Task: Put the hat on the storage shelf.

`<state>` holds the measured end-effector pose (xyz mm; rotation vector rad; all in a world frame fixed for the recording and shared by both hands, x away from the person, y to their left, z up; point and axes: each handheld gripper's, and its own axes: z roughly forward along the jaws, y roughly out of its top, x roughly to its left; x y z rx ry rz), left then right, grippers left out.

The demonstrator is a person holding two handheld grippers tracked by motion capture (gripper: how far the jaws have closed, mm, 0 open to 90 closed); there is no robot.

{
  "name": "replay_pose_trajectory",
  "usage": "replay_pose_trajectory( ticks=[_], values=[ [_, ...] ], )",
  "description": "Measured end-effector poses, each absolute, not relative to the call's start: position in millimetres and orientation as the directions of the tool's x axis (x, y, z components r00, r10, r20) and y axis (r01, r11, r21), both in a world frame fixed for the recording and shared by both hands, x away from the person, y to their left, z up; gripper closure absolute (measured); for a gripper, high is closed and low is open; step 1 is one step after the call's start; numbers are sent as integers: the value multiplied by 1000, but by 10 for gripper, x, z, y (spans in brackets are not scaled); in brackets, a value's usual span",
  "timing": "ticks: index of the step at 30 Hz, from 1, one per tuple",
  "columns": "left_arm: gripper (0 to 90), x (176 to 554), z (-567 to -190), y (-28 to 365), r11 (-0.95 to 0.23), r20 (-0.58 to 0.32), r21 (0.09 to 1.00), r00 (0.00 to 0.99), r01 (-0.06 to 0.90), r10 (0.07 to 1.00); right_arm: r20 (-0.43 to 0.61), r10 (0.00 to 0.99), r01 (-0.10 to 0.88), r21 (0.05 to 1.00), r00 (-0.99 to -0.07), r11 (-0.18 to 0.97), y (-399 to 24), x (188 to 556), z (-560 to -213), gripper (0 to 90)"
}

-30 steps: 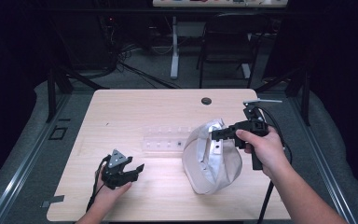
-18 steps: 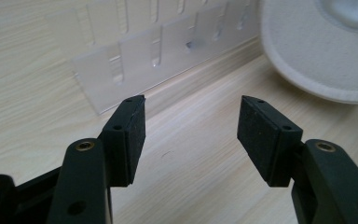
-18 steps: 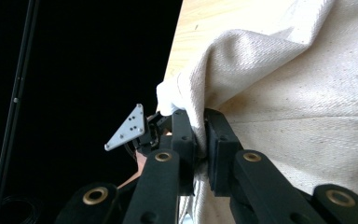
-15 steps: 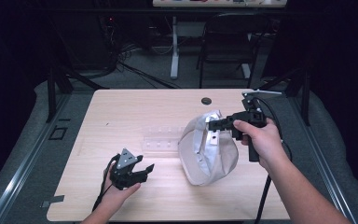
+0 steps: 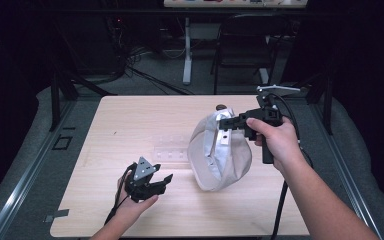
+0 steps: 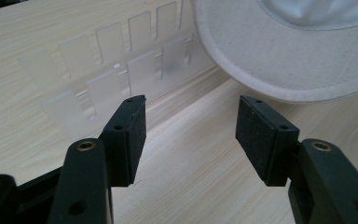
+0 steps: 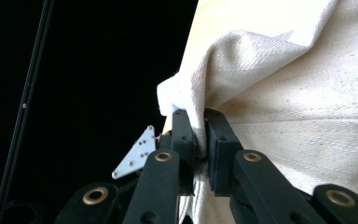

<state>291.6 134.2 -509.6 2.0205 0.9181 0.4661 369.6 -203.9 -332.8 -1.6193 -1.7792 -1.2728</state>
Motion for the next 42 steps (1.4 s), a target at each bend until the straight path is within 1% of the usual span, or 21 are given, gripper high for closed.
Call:
replay_pose_trajectory(
  ticks=[4, 6, 16, 22, 25, 29, 32, 36, 39, 41, 42],
  values=[
    [380, 2901, -5057, 1247, -375, -17, 818, 670, 435, 742, 801, 549, 931, 349, -237, -107, -2025, 3735, -3295, 836],
    [374, 2886, -5030, 1197, -383, -8, 821, 679, 424, 734, 803, 546, 930, 351, -237, -111, -2019, 3756, -3278, 836],
    [380, 2870, -4922, 1005, -403, 4, 830, 719, 385, 695, 802, 551, 921, 362, -229, -144, -1988, 3897, -3209, 836],
    [365, 2853, -4899, 841, -442, 45, 826, 741, 350, 670, 802, 553, 917, 367, -226, -159, -1955, 3950, -3170, 836],
    [364, 2860, -4885, 764, -451, 50, 824, 751, 342, 659, 800, 556, 914, 371, -225, -163, -1927, 3972, -3137, 836],
    [365, 2899, -4862, 644, -463, 54, 819, 758, 339, 650, 800, 555, 911, 376, -227, -169, -1886, 4014, -3109, 836],
    [372, 2933, -4859, 564, -464, 38, 815, 766, 348, 641, 805, 547, 909, 377, -228, -177, -1855, 4044, -3102, 836],
    [372, 2979, -4895, 449, -509, 90, 794, 763, 332, 640, 809, 543, 908, 377, -227, -181, -1814, 4072, -3084, 836],
    [377, 3044, -4906, 382, -516, 113, 787, 744, 338, 659, 807, 543, 908, 379, -231, -178, -1786, 4089, -3075, 836],
    [393, 3085, -4904, 355, -511, 119, 787, 727, 346, 676, 808, 541, 908, 380, -233, -176, -1765, 4095, -3069, 836],
    [418, 3103, -4903, 346, -513, 127, 785, 722, 346, 680, 808, 541, 908, 380, -233, -177, -1754, 4098, -3067, 836]
  ],
)
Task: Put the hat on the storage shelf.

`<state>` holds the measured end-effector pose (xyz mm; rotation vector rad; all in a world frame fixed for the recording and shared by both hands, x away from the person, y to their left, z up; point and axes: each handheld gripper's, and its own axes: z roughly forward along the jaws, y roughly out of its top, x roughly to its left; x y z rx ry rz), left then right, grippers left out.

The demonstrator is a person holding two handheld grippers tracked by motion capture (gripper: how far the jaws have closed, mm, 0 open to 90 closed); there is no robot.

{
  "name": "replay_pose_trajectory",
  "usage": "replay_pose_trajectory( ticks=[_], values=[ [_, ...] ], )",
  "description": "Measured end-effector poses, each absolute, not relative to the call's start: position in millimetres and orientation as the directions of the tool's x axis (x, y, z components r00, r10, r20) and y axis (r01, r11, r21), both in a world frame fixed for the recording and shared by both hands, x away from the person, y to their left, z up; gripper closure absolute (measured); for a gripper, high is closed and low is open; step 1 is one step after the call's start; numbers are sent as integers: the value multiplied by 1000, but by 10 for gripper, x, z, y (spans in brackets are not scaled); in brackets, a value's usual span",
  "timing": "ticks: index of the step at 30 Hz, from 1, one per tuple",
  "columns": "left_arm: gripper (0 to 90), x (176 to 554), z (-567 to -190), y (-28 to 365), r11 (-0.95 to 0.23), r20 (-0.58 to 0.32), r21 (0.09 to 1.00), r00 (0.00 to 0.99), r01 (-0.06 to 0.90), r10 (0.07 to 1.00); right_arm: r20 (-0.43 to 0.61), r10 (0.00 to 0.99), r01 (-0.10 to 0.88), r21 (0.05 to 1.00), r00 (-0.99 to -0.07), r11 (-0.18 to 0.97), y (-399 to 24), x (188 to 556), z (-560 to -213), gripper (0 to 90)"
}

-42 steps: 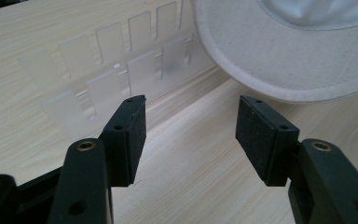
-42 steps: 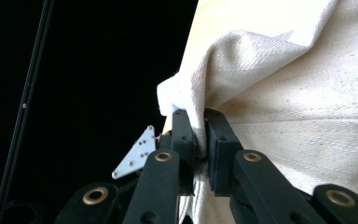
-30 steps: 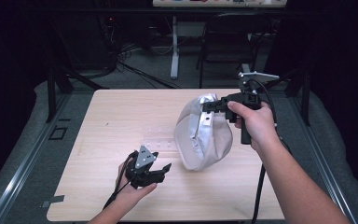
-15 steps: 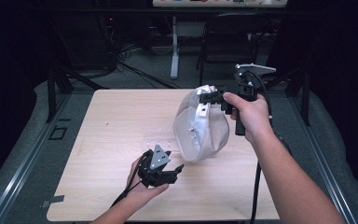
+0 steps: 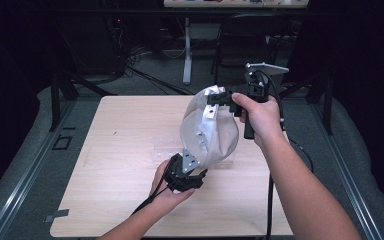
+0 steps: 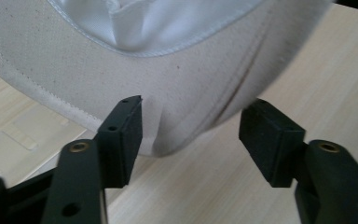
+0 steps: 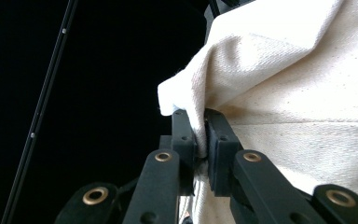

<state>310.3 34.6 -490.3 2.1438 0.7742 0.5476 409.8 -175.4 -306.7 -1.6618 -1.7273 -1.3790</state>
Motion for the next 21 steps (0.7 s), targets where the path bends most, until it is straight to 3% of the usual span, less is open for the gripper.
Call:
replay_pose_trajectory(
  ticks=[6, 14, 21],
  values=[
    [599, 3147, -4880, 368, -549, 188, 766, 699, 336, 690, 805, 544, 906, 385, -235, -178, -1725, 4107, -3059, 836],
    [723, 3198, -4845, 452, -539, 194, 775, 688, 331, 700, 800, 552, 903, 389, -234, -181, -1688, 4129, -3043, 835],
    [775, 3281, -4757, 540, -528, 201, 789, 680, 315, 705, 798, 550, 898, 401, -245, -182, -1648, 4161, -3014, 835]
  ],
)
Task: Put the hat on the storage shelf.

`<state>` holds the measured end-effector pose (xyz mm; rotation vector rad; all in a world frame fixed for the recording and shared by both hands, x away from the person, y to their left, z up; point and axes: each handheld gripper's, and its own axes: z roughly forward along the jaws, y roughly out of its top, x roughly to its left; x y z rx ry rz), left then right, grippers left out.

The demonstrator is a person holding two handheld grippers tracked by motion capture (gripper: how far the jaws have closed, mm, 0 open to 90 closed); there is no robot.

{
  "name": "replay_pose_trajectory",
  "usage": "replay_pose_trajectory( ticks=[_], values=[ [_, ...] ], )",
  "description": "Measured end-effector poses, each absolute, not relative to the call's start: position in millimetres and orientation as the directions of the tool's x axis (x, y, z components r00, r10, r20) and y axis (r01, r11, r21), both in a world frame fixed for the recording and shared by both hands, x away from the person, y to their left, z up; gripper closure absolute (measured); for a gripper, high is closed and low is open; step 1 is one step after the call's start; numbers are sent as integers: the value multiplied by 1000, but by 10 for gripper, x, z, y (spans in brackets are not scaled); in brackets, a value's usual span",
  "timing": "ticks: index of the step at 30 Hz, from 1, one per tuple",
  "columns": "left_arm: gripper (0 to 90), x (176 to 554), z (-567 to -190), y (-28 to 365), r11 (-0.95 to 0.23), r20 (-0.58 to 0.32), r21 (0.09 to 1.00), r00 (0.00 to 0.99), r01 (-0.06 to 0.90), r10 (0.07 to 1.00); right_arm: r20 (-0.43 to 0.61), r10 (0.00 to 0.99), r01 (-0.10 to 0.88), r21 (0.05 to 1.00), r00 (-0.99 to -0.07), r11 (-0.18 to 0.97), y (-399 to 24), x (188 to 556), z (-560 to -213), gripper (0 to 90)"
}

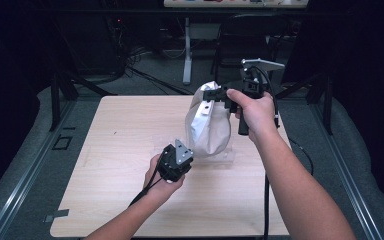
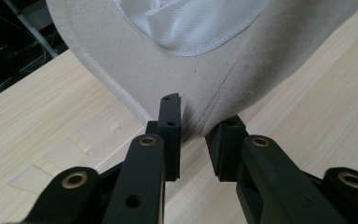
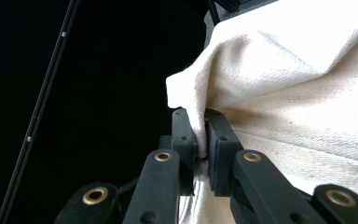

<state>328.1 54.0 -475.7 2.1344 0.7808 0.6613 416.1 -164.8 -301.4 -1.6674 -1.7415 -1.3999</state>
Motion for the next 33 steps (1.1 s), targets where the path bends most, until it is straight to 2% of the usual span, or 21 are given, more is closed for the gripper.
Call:
replay_pose_trajectory(
  ticks=[14, 20, 33],
  values=[
    [843, 3468, -4598, 629, -457, 110, 830, 710, 319, 696, 792, 551, 895, 414, -264, -166, -1518, 4214, -3022, 836],
    [849, 3557, -4493, 619, -405, 31, 847, 729, 344, 684, 791, 550, 892, 419, -268, -170, -1512, 4224, -2995, 835],
    [851, 3565, -4738, 628, -438, 22, 821, 748, 365, 664, 774, 586, 906, 394, -239, -151, -1517, 4245, -3199, 835]
  ],
)
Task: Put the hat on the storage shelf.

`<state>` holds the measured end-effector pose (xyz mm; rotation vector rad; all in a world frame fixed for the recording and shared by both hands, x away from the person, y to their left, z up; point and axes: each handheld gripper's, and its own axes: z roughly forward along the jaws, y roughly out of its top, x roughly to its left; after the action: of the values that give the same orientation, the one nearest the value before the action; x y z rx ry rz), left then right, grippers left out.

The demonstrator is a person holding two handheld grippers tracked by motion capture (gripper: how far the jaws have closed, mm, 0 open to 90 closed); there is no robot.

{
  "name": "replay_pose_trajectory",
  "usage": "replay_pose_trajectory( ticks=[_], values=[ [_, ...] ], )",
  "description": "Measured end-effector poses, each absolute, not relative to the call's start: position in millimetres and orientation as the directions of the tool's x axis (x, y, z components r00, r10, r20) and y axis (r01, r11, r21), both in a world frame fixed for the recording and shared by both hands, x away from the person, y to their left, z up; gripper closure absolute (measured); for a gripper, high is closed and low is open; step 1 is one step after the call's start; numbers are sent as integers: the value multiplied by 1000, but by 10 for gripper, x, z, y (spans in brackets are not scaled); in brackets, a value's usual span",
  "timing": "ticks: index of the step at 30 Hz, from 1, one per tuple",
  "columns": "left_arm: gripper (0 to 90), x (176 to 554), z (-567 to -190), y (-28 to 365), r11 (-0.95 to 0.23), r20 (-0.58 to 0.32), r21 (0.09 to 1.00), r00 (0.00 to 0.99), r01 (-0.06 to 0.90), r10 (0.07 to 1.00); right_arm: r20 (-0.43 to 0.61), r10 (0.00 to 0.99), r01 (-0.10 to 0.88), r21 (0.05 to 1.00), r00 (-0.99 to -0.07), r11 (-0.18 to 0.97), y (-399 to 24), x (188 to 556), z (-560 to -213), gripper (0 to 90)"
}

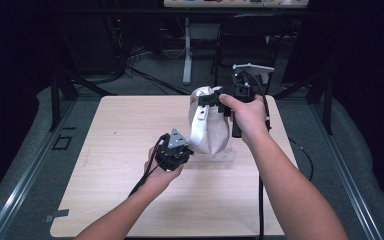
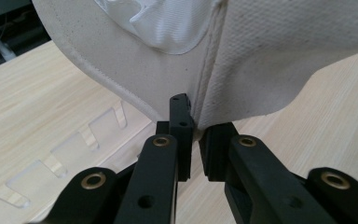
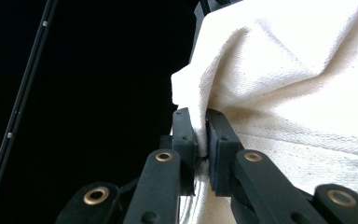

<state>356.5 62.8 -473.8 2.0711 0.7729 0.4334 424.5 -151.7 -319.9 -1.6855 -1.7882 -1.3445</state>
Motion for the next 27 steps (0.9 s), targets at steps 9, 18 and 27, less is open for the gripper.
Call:
replay_pose_trajectory(
  ticks=[9, 18, 27],
  values=[
    [847, 3586, -4907, 669, -448, 10, 808, 752, 382, 659, 769, 599, 915, 377, -225, -140, -1495, 4256, -3334, 835],
    [846, 3596, -5001, 757, -449, 13, 813, 760, 370, 650, 774, 590, 921, 369, -229, -127, -1450, 4244, -3414, 834],
    [848, 3592, -5119, 827, -403, -49, 813, 740, 419, 671, 775, 594, 926, 356, -216, -127, -1397, 4280, -3485, 834]
  ],
)
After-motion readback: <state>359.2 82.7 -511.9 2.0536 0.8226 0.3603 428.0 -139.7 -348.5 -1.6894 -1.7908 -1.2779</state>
